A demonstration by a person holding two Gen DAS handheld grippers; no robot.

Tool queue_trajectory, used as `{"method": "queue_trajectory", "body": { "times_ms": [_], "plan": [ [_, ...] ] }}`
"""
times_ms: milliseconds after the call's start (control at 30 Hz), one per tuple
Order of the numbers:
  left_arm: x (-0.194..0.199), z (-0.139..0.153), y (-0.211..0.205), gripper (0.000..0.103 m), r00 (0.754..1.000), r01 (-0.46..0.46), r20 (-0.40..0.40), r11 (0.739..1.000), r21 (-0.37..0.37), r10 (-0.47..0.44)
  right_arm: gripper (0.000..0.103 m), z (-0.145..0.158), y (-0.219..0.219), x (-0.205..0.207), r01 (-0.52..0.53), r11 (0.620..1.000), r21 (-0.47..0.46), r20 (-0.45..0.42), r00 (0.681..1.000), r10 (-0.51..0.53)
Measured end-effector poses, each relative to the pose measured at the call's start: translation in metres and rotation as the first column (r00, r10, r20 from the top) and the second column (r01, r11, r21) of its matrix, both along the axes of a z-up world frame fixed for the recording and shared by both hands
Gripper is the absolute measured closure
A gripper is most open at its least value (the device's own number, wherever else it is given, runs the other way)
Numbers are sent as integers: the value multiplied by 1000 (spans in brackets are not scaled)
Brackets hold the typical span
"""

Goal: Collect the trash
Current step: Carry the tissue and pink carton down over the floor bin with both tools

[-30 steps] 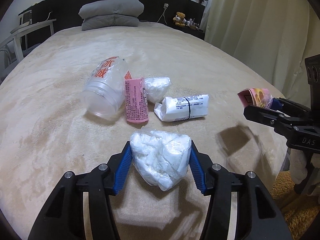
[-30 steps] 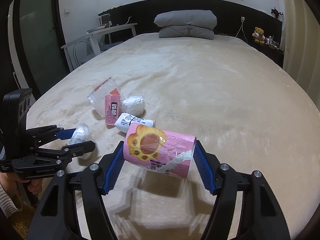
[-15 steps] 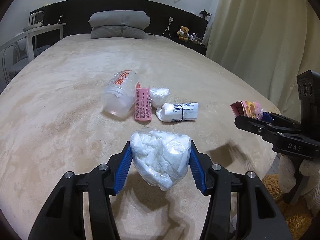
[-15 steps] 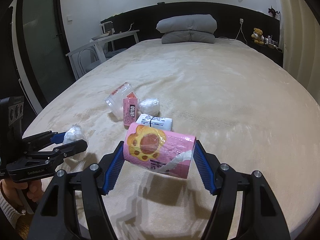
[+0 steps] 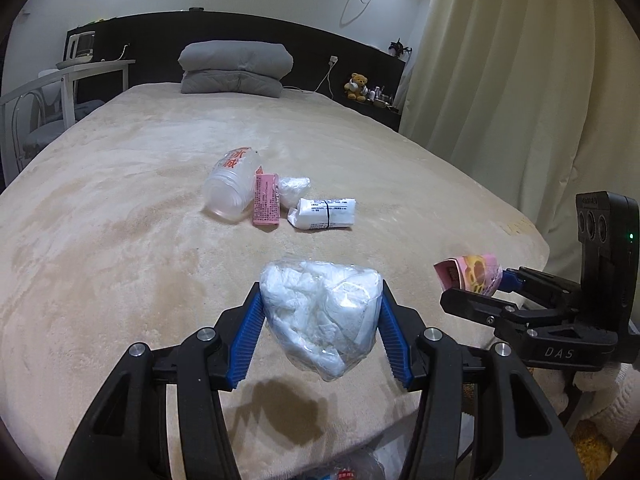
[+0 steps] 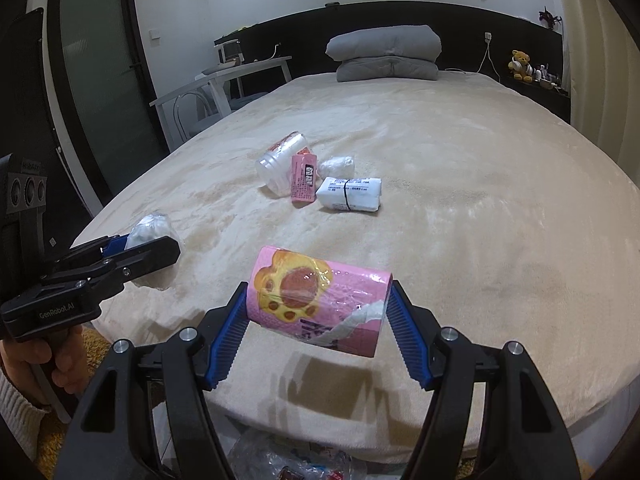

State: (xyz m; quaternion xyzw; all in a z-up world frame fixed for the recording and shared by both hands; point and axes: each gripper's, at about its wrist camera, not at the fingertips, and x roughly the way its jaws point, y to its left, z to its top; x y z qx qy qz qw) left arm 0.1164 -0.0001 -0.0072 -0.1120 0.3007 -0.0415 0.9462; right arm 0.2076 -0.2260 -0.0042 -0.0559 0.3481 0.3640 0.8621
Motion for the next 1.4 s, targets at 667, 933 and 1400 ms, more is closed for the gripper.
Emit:
{"method": "queue_trajectory", "body": {
  "times_ms": [667,933,1400],
  "plan": [
    [-80,-3,-27,50,1000,-24,13,999,-39,25,36,-7,-31,-82,-17,999,27,-14,1000,18],
    [-90,-8,-38,50,1000,-6,-3,999,-52,6,36,-14,-35,-94,-33,999,20,-46,998,34],
    [-85,-46,-47,50,985,2,-171,996,-88,-18,36,-47,-35,-87,-42,998,-37,-200,979,34]
  ]
}}
